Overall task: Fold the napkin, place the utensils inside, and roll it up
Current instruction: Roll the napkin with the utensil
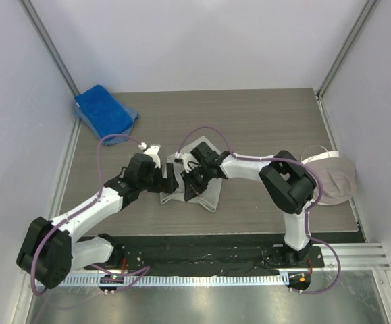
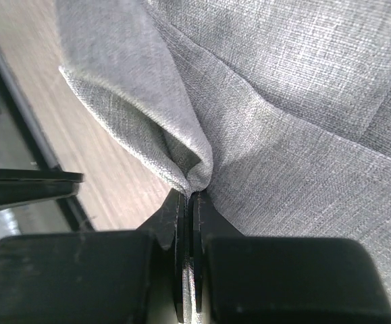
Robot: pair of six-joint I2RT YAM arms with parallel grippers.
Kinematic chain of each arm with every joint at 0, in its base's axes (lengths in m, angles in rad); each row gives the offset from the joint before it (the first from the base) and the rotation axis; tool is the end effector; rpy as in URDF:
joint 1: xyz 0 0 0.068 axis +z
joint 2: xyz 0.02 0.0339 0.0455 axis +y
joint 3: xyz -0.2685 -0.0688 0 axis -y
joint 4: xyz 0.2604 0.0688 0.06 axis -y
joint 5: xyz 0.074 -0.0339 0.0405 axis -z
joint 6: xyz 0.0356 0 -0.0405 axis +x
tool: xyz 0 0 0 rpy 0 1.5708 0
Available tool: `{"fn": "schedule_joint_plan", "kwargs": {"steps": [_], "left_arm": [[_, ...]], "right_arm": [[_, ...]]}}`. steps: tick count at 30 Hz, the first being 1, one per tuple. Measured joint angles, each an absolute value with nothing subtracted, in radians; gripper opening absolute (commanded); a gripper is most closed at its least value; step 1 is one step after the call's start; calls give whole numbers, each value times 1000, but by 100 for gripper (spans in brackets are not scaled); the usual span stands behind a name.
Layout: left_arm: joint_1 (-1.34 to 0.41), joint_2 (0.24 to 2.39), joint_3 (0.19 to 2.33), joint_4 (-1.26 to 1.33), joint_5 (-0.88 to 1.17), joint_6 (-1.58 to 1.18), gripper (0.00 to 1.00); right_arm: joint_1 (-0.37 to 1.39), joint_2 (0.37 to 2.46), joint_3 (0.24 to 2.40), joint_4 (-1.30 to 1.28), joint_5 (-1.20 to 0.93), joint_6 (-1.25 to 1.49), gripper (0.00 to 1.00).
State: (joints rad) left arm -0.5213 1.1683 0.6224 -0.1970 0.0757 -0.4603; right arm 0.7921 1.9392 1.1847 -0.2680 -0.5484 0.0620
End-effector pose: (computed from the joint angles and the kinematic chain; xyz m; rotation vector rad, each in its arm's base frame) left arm 0.2147 -0.1264 0.2026 0.1123 2.3811 -0.5731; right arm 0.2691 0.2991 0.1403 -1.1607 2.4401 1.0034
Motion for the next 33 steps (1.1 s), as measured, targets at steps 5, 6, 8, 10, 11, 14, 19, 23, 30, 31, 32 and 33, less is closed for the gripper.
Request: {"fn": "schedule_joint_plan", "kwargs": {"steps": [5, 6, 8, 10, 11, 14, 19, 23, 30, 31, 32, 33], "left_arm": [[-521, 1143, 570, -150, 72, -459, 88], [-521, 1143, 564, -145, 72, -458, 89], [-521, 1143, 552, -134, 72, -454, 89], [-521, 1144, 545, -121, 73, -447, 89], [-521, 1145, 542, -114, 73, -443, 89], [-522, 1153, 539, -94, 77, -434, 90], [-529, 1172, 534, -66, 84, -409, 89], [-536, 1196, 534, -44, 99, -389, 90], [-555, 1244, 534, -31, 101, -355, 86], [-556, 1250, 535, -34, 95, -353, 85], [-559, 1254, 537, -36, 90, -353, 82], [-562, 1261, 538, -38, 83, -350, 81]], "right_arm": [[739, 1976, 1231, -325, -659, 107, 1], [728, 1985, 1240, -332, -678, 115, 1], [702, 2011, 1262, -347, -722, 136, 1], [681, 2037, 1282, -365, -754, 154, 1], [670, 2049, 1293, -379, -769, 161, 1], [648, 2089, 1325, -410, -810, 177, 1], [620, 2133, 1354, -435, -868, 211, 1], [605, 2156, 1366, -443, -905, 231, 1], [587, 2183, 1379, -451, -945, 262, 1], [585, 2187, 1382, -453, -948, 265, 1], [585, 2189, 1383, -453, -950, 266, 1], [583, 2192, 1385, -454, -953, 267, 1]]}}
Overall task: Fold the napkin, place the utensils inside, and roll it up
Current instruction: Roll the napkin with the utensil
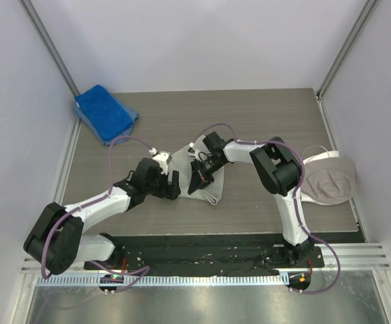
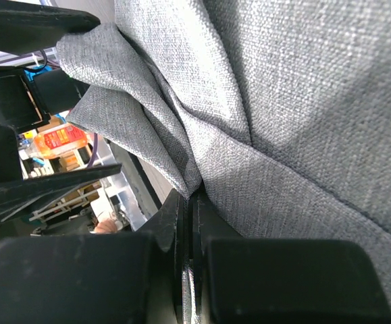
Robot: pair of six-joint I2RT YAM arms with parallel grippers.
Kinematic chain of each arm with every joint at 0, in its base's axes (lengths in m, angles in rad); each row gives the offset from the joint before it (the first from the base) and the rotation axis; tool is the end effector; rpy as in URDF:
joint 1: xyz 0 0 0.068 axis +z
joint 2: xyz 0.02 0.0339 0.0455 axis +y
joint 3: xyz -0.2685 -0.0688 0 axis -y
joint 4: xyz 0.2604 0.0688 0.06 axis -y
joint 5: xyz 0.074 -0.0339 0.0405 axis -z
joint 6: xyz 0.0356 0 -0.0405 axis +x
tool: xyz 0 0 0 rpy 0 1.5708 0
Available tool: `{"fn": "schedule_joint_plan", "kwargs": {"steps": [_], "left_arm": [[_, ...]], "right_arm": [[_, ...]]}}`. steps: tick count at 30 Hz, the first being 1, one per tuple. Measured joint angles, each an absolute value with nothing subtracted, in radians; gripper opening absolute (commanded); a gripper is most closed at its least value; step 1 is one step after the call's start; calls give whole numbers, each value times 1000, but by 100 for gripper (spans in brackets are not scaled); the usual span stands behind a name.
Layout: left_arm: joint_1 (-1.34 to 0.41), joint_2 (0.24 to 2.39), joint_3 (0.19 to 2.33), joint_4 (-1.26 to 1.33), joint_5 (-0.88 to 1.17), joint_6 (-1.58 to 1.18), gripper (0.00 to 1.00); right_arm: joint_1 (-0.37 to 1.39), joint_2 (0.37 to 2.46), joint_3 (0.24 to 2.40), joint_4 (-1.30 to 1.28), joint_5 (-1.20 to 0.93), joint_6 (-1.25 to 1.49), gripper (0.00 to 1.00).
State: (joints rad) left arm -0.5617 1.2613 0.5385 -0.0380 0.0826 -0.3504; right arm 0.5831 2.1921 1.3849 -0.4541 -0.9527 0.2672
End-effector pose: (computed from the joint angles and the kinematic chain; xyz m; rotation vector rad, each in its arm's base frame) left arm 0.2121 -0.1370 0.1665 0.2946 2.3762 -0.5408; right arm 0.3417 0.2602 0.0951 0.6285 -2.5879 -1.4185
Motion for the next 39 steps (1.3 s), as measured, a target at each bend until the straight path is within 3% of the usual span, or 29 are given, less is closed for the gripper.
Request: {"fn": "schedule_joint_plan", "kwargs": {"steps": [6, 13, 22, 27, 35, 39], "left_arm": [[-575, 1296, 559, -43, 57, -334, 61], [-577, 1310, 569, -46, 38, -331, 27], [-579, 1380, 613, -66, 20, -334, 0], [-580, 1464, 693, -128, 4, -340, 0], [-572, 1570, 817, -224, 9, -362, 0], [-556, 1592, 849, -263, 38, -367, 0]], "right_arm": [[579, 2205, 1395, -461, -966, 272, 1], [575, 2212, 1398, -464, -975, 274, 1], [574, 2212, 1398, -464, -974, 276, 2], [573, 2201, 1397, -464, -956, 274, 13], [569, 2066, 1338, -464, -856, 242, 50], [569, 1901, 1263, -456, -755, 201, 59]]}}
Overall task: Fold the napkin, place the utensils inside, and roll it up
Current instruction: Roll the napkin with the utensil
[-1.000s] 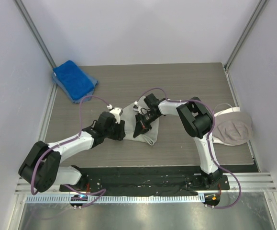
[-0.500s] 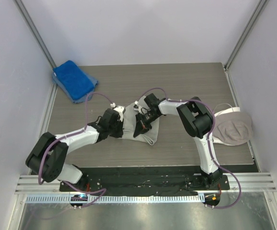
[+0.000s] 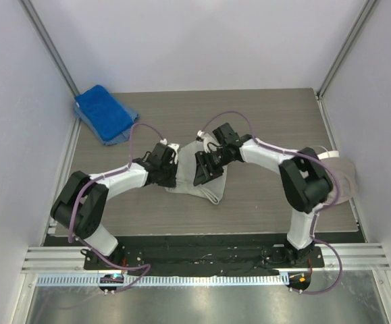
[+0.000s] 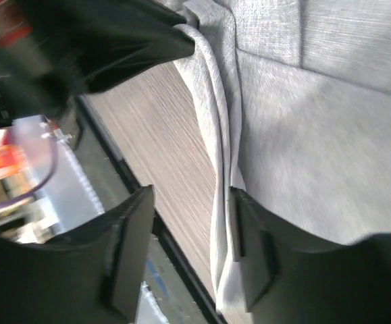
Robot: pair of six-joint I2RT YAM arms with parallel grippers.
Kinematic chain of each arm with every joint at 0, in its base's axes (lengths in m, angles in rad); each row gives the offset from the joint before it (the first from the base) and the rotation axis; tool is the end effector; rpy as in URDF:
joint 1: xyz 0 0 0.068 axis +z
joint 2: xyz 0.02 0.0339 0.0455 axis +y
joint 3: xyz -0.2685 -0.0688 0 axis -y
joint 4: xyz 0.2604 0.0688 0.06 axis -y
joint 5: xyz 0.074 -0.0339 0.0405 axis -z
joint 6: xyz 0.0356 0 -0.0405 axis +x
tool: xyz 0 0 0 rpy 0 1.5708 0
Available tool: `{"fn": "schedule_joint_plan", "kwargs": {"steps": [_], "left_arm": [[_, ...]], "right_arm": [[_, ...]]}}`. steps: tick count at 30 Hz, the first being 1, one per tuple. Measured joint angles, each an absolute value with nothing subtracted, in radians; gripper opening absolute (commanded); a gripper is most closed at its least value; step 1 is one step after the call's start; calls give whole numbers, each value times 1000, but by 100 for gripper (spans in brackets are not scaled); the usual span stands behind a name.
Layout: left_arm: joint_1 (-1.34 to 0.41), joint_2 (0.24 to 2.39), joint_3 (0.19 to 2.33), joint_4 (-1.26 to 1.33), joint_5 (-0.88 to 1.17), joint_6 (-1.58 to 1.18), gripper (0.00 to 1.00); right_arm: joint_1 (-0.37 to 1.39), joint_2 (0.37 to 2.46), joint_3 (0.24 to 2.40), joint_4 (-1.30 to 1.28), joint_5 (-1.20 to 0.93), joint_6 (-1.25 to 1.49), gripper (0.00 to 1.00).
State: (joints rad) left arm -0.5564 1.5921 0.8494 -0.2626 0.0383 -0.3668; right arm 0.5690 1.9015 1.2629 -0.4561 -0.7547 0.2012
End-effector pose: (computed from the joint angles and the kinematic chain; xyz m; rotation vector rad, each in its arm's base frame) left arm 0.2683 -0.1685 0.1575 0.2631 2.6124 -0.3848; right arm 0.3220 0.2349 0.1716 -0.7547 2.6268 1.2473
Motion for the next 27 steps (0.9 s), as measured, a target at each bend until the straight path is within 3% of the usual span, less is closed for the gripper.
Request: {"fn": "schedule_joint_plan", "kwargs": {"steps": [5, 11, 20, 27], "left_arm": [[-535, 1608, 871, -289, 80, -378, 0], [-507, 1624, 886, -305, 140, -390, 0], [-485, 1638, 897, -316, 187, -397, 0], [-482, 1641, 900, -319, 194, -406, 0]], "right_arm": [[608, 1629, 1140, -429, -537, 137, 62], [800, 1404, 952, -376, -159, 79, 63], [989, 1396, 860, -355, 203, 46, 63], [1030, 1464, 859, -334, 265, 32, 62]]}}
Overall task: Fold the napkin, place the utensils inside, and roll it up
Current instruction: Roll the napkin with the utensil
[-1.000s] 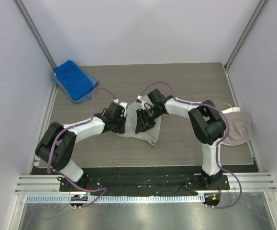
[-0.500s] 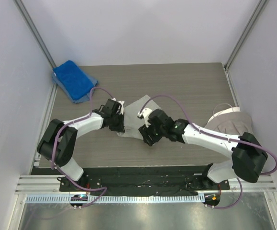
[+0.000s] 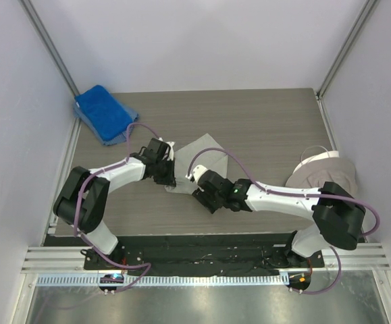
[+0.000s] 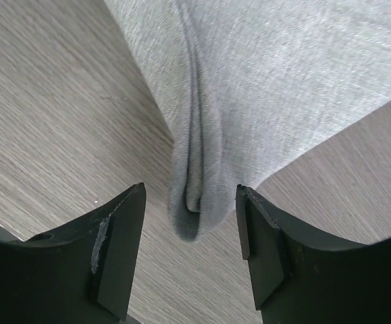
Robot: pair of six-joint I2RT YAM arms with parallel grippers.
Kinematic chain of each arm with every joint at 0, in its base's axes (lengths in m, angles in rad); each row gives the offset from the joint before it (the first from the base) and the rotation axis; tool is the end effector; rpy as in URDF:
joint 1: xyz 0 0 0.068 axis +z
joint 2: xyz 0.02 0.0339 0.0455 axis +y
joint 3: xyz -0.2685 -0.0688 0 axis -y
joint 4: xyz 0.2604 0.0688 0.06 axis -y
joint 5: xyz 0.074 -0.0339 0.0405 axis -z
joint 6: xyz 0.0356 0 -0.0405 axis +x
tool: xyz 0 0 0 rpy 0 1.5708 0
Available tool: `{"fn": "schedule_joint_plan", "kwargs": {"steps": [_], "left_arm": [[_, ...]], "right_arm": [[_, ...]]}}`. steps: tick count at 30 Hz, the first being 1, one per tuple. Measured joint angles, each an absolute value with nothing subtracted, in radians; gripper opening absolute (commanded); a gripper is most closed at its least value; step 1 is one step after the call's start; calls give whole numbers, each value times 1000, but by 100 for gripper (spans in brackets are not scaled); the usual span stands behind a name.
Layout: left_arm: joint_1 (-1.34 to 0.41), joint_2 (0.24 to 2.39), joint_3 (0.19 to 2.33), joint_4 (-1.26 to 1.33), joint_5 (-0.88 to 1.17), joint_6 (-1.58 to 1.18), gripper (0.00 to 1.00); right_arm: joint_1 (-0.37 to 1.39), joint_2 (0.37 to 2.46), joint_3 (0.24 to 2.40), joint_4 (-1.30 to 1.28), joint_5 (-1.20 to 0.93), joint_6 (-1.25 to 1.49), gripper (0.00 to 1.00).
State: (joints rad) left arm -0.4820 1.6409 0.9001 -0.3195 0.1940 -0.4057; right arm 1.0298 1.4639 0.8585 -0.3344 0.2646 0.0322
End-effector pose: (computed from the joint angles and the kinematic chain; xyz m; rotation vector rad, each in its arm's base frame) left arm 0.2845 -0.1566 0.1548 0.1722 2.7069 -0.5421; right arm 0.1643 0.2554 0.1941 -1.0857 2.2170 0.1246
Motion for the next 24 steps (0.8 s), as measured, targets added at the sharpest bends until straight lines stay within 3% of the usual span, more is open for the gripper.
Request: {"fn": "schedule_joint_plan", "kwargs": {"steps": [4, 12, 17, 24], "left_arm": [[-482, 1641, 900, -320, 194, -408, 0], [-482, 1641, 900, -320, 193, -410, 0], [-479, 1641, 901, -323, 192, -411, 0], [-468, 1646, 909, -337, 193, -411, 0]], "right_arm": [[1039, 1496, 858, -328, 271, 28, 59], [1021, 1602, 884, -354, 306, 32, 15], [987, 1607, 910, -386, 200, 22, 7], [881, 1629, 952, -446, -141, 12, 4]]}}
